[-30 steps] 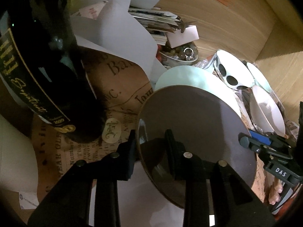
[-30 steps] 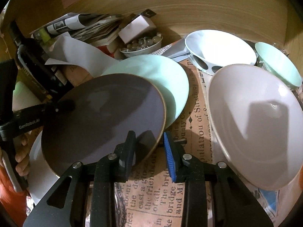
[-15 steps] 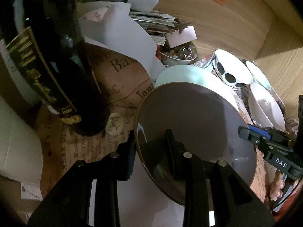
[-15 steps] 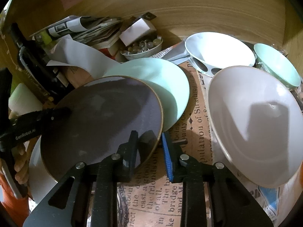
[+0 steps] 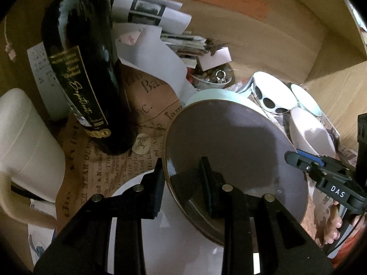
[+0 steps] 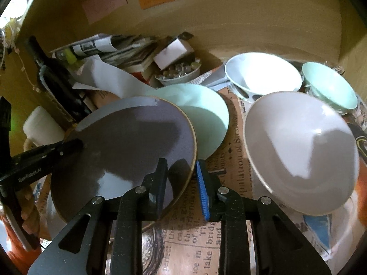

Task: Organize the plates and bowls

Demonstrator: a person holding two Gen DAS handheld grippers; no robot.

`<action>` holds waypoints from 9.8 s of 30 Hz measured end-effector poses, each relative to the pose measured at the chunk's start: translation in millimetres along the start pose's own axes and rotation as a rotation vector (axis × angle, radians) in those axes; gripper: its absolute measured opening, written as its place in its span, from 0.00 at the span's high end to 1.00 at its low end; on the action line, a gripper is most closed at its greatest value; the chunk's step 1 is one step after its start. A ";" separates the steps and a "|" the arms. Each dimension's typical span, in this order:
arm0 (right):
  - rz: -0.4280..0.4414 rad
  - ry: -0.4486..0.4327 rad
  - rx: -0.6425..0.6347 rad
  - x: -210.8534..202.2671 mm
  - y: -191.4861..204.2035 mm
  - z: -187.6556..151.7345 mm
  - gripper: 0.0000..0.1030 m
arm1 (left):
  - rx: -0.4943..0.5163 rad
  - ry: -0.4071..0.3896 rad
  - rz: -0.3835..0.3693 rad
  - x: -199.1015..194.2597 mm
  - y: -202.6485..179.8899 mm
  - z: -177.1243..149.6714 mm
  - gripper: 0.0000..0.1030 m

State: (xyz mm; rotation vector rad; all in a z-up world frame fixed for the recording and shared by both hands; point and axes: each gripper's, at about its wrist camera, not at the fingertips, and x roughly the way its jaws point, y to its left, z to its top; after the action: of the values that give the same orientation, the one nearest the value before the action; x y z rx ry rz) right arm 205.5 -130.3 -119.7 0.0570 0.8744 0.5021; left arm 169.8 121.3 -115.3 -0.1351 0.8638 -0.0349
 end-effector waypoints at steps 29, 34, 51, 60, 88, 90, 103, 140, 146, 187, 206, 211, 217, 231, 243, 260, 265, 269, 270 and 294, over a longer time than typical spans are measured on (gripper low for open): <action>0.060 -0.094 -0.013 -78.0 -23.2 -39.2 0.77 | -0.023 -0.077 -0.005 -66.5 -64.5 -46.6 0.71; 0.061 -0.095 -0.006 -86.1 -29.6 -48.3 0.77 | -0.015 -0.072 -0.002 -72.2 -77.1 -56.2 0.71; 0.057 -0.060 0.005 -99.8 -61.0 -73.1 0.77 | -0.020 -0.036 -0.015 -70.3 -114.8 -91.5 0.71; 0.042 -0.019 0.018 -94.5 -76.8 -83.7 0.78 | -0.018 -0.008 -0.019 -55.2 -130.7 -102.0 0.71; 0.022 0.050 0.063 -68.8 -99.6 -88.3 0.77 | -0.009 0.102 -0.020 -9.4 -140.1 -105.4 0.71; 0.023 0.050 0.068 -67.8 -100.2 -87.2 0.77 | -0.013 0.103 -0.020 -7.9 -139.6 -104.9 0.71; 0.018 0.049 0.071 -61.7 -102.0 -80.3 0.77 | 0.000 0.091 -0.022 -2.8 -138.6 -98.9 0.71; 0.126 -0.156 -0.200 -72.4 21.4 -24.3 0.22 | -0.001 -0.228 0.146 -102.0 -58.1 -76.5 0.14; 0.137 -0.093 -0.233 -46.8 43.3 -21.0 0.22 | -0.050 -0.204 0.191 -96.7 -21.6 -81.1 0.14; 0.128 0.286 -0.286 59.5 86.5 -18.7 0.75 | -0.171 -0.003 0.036 -44.7 55.7 -117.7 0.67; 0.142 0.237 -0.233 43.3 79.0 -21.3 0.75 | -0.192 -0.004 0.092 -50.6 46.9 -113.8 0.67; 0.152 0.205 -0.213 36.6 79.3 -19.7 0.75 | -0.194 -0.022 0.098 -55.1 43.3 -110.4 0.67; 0.155 0.155 -0.195 21.3 76.0 -14.8 0.75 | -0.200 -0.062 0.102 -61.6 37.1 -102.0 0.67; 0.132 0.041 -0.150 -18.9 49.6 -5.4 0.75 | -0.157 -0.134 0.053 -72.5 5.0 -76.3 0.67; 0.092 -0.028 -0.105 -56.4 16.3 -9.8 0.75 | -0.099 -0.145 -0.004 -67.2 -35.5 -62.9 0.67; 0.062 -0.013 -0.060 -77.9 -38.4 -29.8 0.75 | -0.044 -0.103 -0.050 -46.7 -87.6 -61.0 0.67; 0.068 0.006 -0.053 -79.0 -50.4 -37.0 0.75 | -0.044 -0.081 -0.054 -38.8 -99.7 -65.9 0.67; 0.072 0.026 -0.051 -78.4 -57.4 -44.4 0.75 | -0.049 -0.063 -0.051 -34.1 -106.5 -72.5 0.67; 0.073 0.034 -0.052 -77.9 -58.9 -46.9 0.75 | -0.051 -0.058 -0.050 -33.0 -108.0 -74.4 0.67; 0.067 0.112 0.001 -66.7 -83.3 -74.8 0.75 | -0.030 0.018 -0.026 -13.3 -133.3 -101.8 0.67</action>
State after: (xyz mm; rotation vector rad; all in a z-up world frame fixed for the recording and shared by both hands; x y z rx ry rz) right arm 147.3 -244.9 -140.9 0.0597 0.9846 0.5721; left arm 87.0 -20.2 -152.9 -0.1745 0.8812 -0.0471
